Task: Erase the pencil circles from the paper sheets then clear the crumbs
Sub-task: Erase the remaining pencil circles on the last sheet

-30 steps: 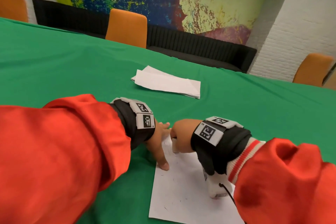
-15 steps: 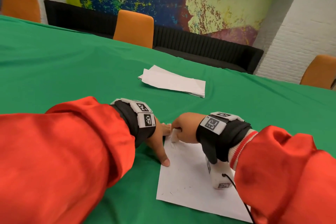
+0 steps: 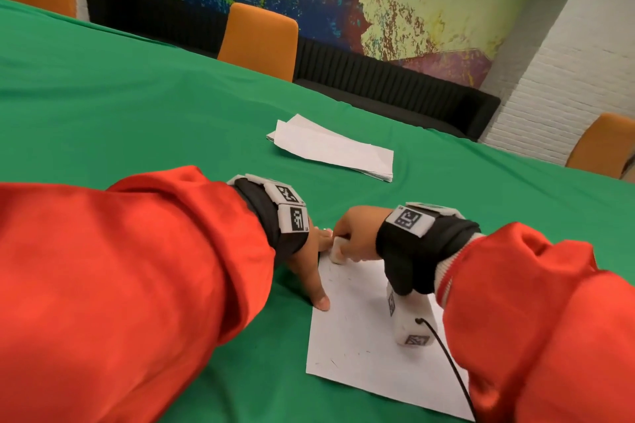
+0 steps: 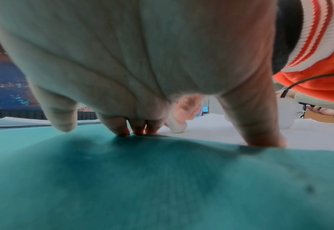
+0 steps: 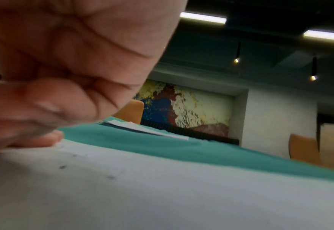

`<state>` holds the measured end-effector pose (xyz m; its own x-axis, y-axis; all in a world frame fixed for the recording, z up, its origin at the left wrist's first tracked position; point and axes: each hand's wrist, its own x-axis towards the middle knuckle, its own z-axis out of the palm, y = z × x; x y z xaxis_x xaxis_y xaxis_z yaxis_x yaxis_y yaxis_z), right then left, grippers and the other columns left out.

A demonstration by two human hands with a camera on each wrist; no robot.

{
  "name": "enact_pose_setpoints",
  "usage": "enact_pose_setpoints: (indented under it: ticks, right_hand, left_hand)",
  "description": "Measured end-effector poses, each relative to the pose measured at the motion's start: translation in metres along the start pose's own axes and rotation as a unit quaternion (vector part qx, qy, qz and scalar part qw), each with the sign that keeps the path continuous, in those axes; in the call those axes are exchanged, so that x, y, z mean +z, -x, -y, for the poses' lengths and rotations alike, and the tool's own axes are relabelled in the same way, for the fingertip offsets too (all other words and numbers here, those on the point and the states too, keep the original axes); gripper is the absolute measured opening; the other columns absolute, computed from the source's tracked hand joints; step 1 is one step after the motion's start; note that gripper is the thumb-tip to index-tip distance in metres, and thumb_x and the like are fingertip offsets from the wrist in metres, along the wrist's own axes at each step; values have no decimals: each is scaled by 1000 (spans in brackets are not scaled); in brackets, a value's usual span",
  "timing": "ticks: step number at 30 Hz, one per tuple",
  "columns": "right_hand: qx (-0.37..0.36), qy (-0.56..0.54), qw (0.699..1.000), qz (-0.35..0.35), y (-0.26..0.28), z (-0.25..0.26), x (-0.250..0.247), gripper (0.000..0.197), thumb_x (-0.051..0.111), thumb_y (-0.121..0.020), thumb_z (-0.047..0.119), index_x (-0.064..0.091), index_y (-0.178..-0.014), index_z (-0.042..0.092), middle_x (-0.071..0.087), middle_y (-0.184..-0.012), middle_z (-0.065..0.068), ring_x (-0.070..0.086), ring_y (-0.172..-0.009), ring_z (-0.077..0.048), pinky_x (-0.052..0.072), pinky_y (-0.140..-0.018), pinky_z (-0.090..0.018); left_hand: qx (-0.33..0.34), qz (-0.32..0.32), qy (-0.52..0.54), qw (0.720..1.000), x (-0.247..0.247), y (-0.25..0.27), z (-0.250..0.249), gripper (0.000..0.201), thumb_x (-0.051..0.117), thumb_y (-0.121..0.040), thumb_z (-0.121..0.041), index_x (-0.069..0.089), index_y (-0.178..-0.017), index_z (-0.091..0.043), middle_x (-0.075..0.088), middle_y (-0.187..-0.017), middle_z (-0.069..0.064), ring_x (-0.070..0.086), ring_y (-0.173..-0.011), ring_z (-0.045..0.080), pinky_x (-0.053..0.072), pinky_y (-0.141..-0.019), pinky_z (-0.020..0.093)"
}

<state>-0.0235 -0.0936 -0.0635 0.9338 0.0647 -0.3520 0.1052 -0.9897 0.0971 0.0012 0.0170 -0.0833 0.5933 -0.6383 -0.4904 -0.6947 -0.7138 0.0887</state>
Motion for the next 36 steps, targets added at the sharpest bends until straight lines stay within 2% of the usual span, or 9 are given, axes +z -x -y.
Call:
enact_pose_setpoints:
  ticks: [4,8,10,15,21,25,28,31,36]
  right_hand:
    - [-39,6,998,47,6,5,2,12,58,-88,28,66,-90,19,59,-71,5,52,-63,-11,39,-58,-18]
    - [-23,31,999,3,1,5,-2,23,54,-89,25,67,-101,10,58,-78,-1,51,-73,-18,37,-55,-23]
    - [-15,20,1000,-10,1,5,0,25,52,-89,23,68,-101,8,59,-79,-3,51,-72,-18,36,-52,-21]
    - [-35,-5,999,13,10,6,7,22,59,-87,29,69,-97,13,63,-78,2,56,-71,-15,38,-55,-17]
    - [10,-19,999,-36,0,4,6,24,56,-88,23,69,-96,5,70,-98,-12,55,-73,-19,37,-52,-19]
    - [4,-20,1000,-3,6,8,7,23,59,-86,24,71,-95,7,69,-82,-4,57,-70,-16,42,-57,-19]
    - [27,-22,999,-11,2,6,2,22,60,-85,22,72,-94,6,66,-79,-2,57,-70,-16,43,-57,-20]
    - [20,-21,999,-15,2,8,1,21,60,-85,23,72,-94,7,63,-76,-1,56,-69,-16,40,-54,-18]
    - [-31,-56,997,53,23,11,9,14,66,-82,31,70,-84,18,59,-63,8,54,-60,-10,46,-62,-21]
  left_hand:
    - [25,-2,-43,999,-2,0,-1,91,62,-84,-54,6,-151,-31,3,-159,-3,5,-146,22,8,-115,43]
    - [18,8,-68,997,0,-8,4,98,58,-83,-60,-6,-151,-31,-11,-158,-7,-11,-146,25,-5,-114,51]
    - [19,11,-68,997,1,-7,3,97,58,-83,-60,-6,-151,-32,-12,-158,-9,-13,-145,25,-7,-113,52]
    - [39,-10,-42,998,-2,1,-1,83,60,-87,-50,9,-150,-32,-1,-159,-9,-5,-146,17,-7,-114,45]
    - [4,-6,-25,1000,1,-8,5,104,65,-79,-58,-3,-151,-28,0,-159,-7,-2,-147,21,4,-116,45]
    - [16,-20,-21,999,1,-7,4,96,67,-77,-57,9,-150,-32,9,-158,-6,7,-146,21,11,-115,42]
    - [2,-16,-19,1000,1,-10,6,104,67,-75,-61,8,-151,-25,13,-158,-4,14,-145,20,16,-116,39]
    - [1,-10,-17,1000,2,-9,5,104,67,-75,-61,4,-151,-27,9,-158,-3,11,-145,21,14,-117,39]
    - [39,-44,-6,998,-1,-3,-1,85,65,-84,-47,15,-150,-26,15,-158,-2,15,-144,18,16,-110,25]
